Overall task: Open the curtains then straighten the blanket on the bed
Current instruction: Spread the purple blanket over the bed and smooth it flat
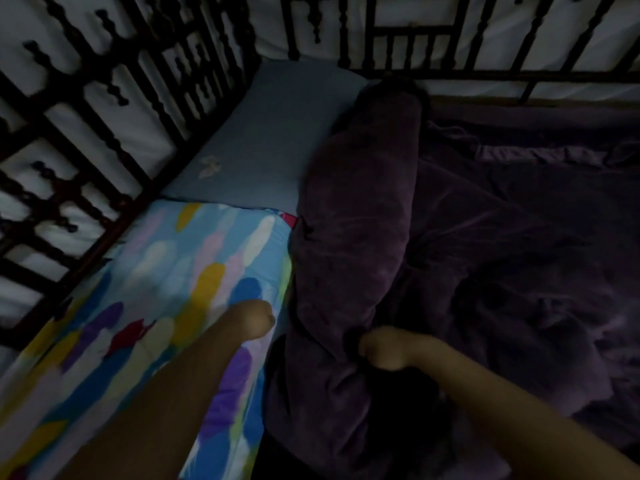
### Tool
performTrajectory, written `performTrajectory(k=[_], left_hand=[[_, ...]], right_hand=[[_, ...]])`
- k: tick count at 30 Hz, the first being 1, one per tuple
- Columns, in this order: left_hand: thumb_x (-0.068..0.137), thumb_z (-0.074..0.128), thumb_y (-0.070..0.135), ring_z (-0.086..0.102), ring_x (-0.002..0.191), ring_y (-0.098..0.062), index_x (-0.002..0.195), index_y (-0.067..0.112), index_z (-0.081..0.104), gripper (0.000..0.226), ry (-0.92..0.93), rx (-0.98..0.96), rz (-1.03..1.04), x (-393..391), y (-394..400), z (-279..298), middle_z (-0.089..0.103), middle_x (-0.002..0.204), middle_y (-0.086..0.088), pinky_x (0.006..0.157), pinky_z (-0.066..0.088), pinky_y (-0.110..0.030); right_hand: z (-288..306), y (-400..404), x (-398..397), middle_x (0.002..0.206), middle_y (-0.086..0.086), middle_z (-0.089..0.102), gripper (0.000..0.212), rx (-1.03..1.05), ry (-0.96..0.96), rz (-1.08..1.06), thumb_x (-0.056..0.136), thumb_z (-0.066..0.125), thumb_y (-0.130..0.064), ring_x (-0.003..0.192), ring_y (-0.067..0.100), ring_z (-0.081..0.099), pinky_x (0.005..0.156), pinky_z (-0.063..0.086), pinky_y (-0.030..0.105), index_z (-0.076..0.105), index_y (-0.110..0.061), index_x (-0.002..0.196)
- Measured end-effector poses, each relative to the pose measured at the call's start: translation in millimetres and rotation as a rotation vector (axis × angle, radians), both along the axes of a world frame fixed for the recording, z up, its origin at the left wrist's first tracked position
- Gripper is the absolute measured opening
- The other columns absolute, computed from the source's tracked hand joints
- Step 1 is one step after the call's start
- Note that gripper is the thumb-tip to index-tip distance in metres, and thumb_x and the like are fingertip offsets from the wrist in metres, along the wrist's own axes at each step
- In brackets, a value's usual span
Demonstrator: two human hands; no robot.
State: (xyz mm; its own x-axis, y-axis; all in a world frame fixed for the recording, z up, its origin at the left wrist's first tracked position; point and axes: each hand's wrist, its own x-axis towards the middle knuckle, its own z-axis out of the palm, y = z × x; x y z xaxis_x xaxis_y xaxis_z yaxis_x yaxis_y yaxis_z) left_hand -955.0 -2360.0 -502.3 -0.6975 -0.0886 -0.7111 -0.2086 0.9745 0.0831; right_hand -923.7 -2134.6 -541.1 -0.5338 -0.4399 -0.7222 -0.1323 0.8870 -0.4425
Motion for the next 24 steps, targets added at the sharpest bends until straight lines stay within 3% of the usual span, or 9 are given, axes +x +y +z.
performTrajectory(k=[1, 4, 7, 12, 15, 18, 20, 22, 24], left_hand=[[0.098, 0.034, 0.016, 0.050, 0.122, -0.027, 0.126, 0.001, 0.050, 0.036, 0.077, -0.005, -0.049, -8.7, -3.6, -3.0, 0.052, 0.133, -0.018, 0.099, 0.037, -0.027], [0.097, 0.034, 0.020, 0.045, 0.124, -0.030, 0.124, -0.001, 0.048, 0.037, 0.106, 0.063, -0.098, -36.5, -25.0, -13.4, 0.048, 0.137, -0.019, 0.098, 0.036, -0.028], [0.095, 0.038, 0.021, 0.048, 0.121, -0.030, 0.119, 0.002, 0.051, 0.034, 0.116, 0.117, -0.141, -63.8, -45.0, -24.5, 0.052, 0.133, -0.017, 0.098, 0.039, -0.030], [0.092, 0.043, 0.018, 0.057, 0.110, -0.032, 0.112, 0.001, 0.056, 0.029, 0.105, 0.225, -0.140, -123.6, -80.4, -50.6, 0.060, 0.121, -0.020, 0.087, 0.047, -0.032], [0.092, 0.045, 0.018, 0.058, 0.109, -0.032, 0.111, 0.005, 0.056, 0.025, 0.110, 0.307, -0.093, -157.7, -88.2, -61.5, 0.059, 0.121, -0.019, 0.084, 0.048, -0.033], [0.091, 0.048, 0.019, 0.059, 0.106, -0.033, 0.112, 0.008, 0.056, 0.025, 0.129, 0.384, -0.020, -189.5, -79.6, -67.8, 0.060, 0.118, -0.018, 0.076, 0.045, -0.031], [0.091, 0.049, 0.019, 0.059, 0.095, -0.031, 0.109, 0.008, 0.055, 0.022, 0.138, 0.454, 0.039, -214.3, -65.4, -72.4, 0.059, 0.107, -0.017, 0.068, 0.048, -0.030], [0.092, 0.047, 0.021, 0.053, 0.079, -0.024, 0.094, 0.013, 0.054, 0.010, 0.126, 0.555, 0.138, -238.9, -49.4, -78.3, 0.053, 0.091, -0.010, 0.050, 0.042, -0.021], [0.093, 0.047, 0.025, 0.051, 0.084, -0.020, 0.088, 0.015, 0.053, 0.013, 0.081, 0.648, 0.245, -262.5, -33.7, -83.1, 0.052, 0.093, -0.009, 0.055, 0.041, -0.020]], right_hand=[[5.0, -3.0, -14.9, 0.127, 0.012, 0.058, 0.032, -0.004, 0.101, -0.032, 0.085, 0.045, -0.006, 0.112, 0.027, 0.055, 0.096, 0.045, 0.031, 0.058, -0.006, 0.114], [11.3, -14.9, -66.3, 0.119, 0.015, 0.063, 0.027, -0.045, 0.392, -0.219, 0.087, 0.049, -0.010, 0.108, 0.027, 0.057, 0.092, 0.044, 0.030, 0.060, -0.002, 0.111], [8.5, -27.2, -112.9, 0.132, 0.013, 0.051, 0.049, 0.045, 0.564, -0.381, 0.085, 0.057, -0.031, 0.121, 0.031, 0.045, 0.101, 0.042, 0.040, 0.046, -0.009, 0.127], [-14.7, -56.7, -166.1, 0.154, 0.007, 0.010, 0.082, 0.284, 0.510, -0.671, 0.073, 0.067, -0.050, 0.141, 0.034, 0.003, 0.110, 0.023, 0.061, 0.025, -0.022, 0.138], [-30.2, -61.7, -181.3, 0.156, 0.007, -0.004, 0.092, 0.315, 0.456, -0.809, 0.069, 0.070, -0.051, 0.142, 0.033, -0.003, 0.108, 0.023, 0.063, 0.016, -0.026, 0.140], [-37.4, -56.6, -183.4, 0.155, 0.009, -0.015, 0.104, 0.385, 0.458, -0.812, 0.066, 0.073, -0.051, 0.141, 0.034, 0.002, 0.102, 0.036, 0.057, 0.005, -0.031, 0.143], [-38.6, -47.1, -187.1, 0.154, 0.012, -0.017, 0.106, 0.426, 0.527, -0.790, 0.066, 0.073, -0.052, 0.137, 0.035, 0.016, 0.093, 0.047, 0.046, 0.003, -0.030, 0.144], [-38.6, -36.4, -195.9, 0.155, 0.016, -0.012, 0.104, 0.509, 0.617, -0.720, 0.067, 0.069, -0.056, 0.132, 0.035, 0.028, 0.086, 0.050, 0.039, 0.004, -0.027, 0.144], [-39.3, -24.5, -210.7, 0.155, 0.019, 0.001, 0.105, 0.605, 0.725, -0.665, 0.066, 0.064, -0.063, 0.130, 0.036, 0.032, 0.093, 0.046, 0.042, 0.007, -0.022, 0.143]])
